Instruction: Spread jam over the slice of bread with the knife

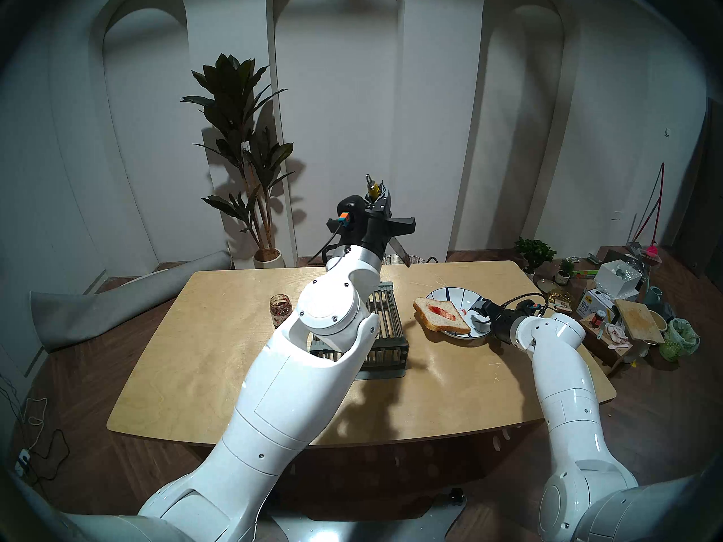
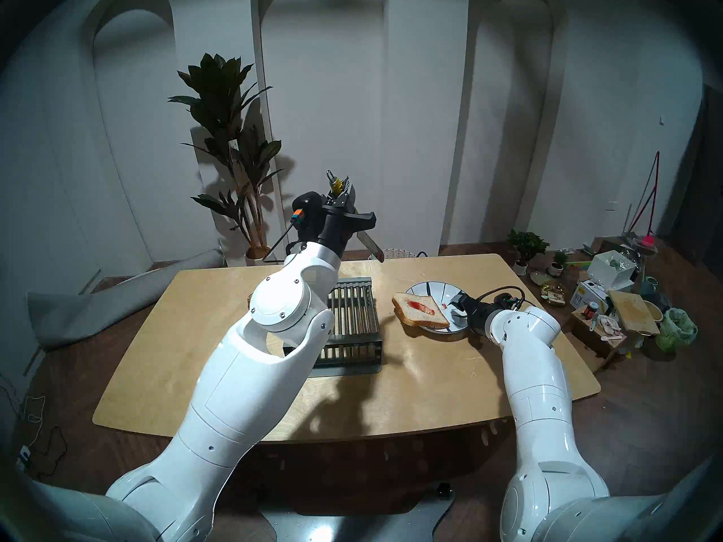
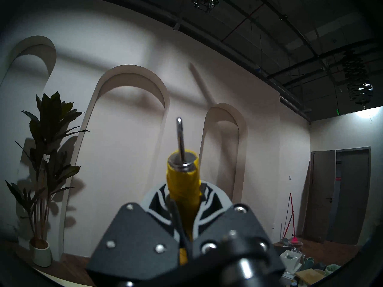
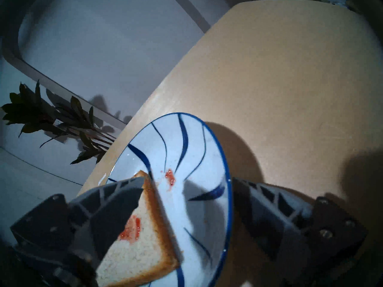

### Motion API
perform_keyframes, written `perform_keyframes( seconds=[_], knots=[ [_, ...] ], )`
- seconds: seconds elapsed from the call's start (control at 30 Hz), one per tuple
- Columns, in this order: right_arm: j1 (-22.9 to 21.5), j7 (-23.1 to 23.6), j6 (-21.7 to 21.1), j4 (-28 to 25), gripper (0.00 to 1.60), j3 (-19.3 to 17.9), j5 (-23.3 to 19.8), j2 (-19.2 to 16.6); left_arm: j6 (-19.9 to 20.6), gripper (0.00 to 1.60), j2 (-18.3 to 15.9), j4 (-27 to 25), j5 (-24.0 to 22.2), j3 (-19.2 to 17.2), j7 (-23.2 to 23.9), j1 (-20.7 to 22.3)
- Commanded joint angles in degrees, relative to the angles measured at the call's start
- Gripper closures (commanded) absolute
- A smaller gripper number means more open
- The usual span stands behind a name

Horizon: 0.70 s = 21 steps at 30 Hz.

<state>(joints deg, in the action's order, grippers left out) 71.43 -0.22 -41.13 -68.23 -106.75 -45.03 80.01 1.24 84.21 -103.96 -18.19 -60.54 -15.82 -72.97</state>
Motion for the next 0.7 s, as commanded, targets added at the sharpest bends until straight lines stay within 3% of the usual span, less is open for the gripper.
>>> perform_keyframes(
  seconds=[0.0,0.3,0.67],
  knots=[
    [2.24,0.39,-1.7,-3.9,0.0,-0.8,-0.54,-0.66,1.19,1.6,-1.39,-4.58,0.89,-0.37,-0.41,-0.46],
    [4.28,-0.07,-2.47,-9.39,0.0,-3.43,0.51,-3.73,7.37,1.6,-4.5,-6.47,9.04,0.19,-6.1,-0.31],
    [3.78,1.23,0.1,-17.44,0.0,-7.3,3.14,-9.27,12.38,1.6,-7.62,-8.41,12.56,-0.71,-8.88,-1.76]
  ],
)
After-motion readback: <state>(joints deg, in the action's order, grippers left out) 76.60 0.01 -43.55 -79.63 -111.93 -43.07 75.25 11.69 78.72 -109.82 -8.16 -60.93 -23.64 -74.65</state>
